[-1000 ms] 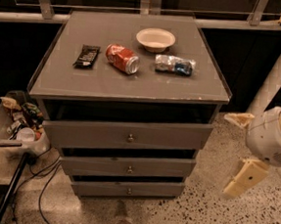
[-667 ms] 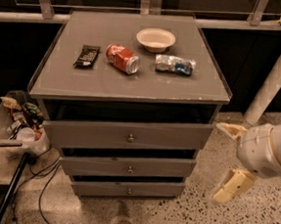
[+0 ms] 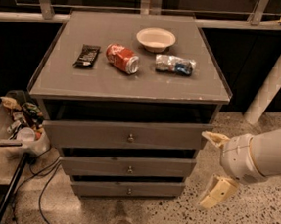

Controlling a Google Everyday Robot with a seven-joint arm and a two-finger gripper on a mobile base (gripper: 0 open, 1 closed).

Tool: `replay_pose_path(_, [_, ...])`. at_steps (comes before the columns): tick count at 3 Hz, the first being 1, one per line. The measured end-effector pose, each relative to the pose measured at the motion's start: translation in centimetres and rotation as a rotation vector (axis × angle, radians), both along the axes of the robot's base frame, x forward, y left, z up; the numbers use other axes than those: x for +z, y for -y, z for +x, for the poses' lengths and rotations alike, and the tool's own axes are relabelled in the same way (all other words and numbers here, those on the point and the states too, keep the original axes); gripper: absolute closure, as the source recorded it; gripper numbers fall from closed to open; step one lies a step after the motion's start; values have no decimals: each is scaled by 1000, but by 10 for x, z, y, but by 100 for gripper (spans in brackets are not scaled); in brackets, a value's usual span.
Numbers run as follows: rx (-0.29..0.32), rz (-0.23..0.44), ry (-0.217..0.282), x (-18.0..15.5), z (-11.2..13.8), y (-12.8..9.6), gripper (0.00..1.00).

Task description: Open middle drawer

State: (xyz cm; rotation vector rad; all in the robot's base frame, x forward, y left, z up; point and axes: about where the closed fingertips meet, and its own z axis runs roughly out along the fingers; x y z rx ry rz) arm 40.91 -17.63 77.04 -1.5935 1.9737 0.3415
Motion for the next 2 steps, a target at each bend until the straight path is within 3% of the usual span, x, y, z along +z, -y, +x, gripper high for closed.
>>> replay_pose_path(1, [3, -9, -16, -11, 1, -5, 0])
replay_pose_path(2, [6, -11, -61, -44, 8, -14, 0])
